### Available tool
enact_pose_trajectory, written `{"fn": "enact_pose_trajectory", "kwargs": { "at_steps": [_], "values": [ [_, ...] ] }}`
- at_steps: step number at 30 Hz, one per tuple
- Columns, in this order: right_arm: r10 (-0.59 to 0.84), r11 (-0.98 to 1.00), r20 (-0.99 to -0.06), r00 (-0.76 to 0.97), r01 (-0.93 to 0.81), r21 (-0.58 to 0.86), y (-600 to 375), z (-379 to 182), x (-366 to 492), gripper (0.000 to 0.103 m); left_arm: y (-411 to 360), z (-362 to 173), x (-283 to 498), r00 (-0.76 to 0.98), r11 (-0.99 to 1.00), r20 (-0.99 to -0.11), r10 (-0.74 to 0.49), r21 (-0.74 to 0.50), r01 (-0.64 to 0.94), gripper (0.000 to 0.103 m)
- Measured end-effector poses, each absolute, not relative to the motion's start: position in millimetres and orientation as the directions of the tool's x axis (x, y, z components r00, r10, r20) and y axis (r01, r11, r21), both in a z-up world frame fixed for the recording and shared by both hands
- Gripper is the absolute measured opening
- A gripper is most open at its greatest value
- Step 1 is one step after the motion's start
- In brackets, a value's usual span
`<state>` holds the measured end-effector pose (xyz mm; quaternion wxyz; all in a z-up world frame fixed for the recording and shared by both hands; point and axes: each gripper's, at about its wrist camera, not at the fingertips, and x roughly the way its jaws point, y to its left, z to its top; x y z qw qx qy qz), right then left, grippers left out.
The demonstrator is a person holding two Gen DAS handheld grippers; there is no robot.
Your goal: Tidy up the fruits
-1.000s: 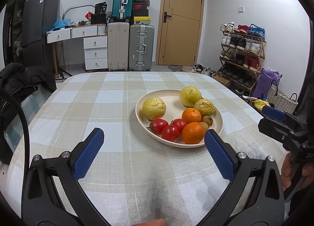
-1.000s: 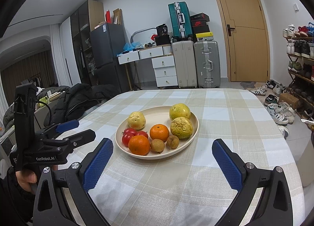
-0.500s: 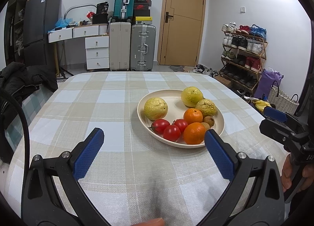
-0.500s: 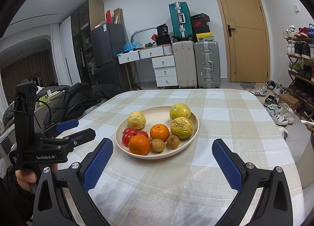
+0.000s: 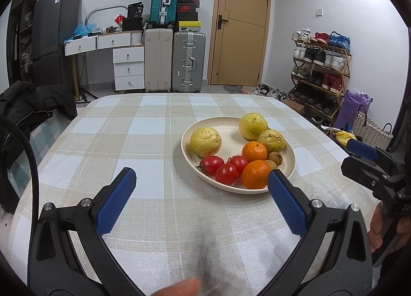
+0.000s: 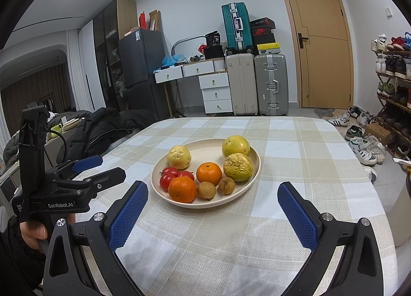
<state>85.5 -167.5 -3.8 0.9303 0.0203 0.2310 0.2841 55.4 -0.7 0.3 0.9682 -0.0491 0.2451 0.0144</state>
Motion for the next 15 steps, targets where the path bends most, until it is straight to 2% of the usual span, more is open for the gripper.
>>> {"fn": "enact_pose_trajectory", "kwargs": {
  "at_steps": [15],
  "values": [
    [0.537, 0.838, -0.420, 0.731, -0.519, 0.167, -166.7, -3.2, 85.4, 0.103, 2.5, -1.1, 55.9, 0.879, 0.994, -0.477, 0.006, -0.091, -0.056, 0.102]
  ]
}}
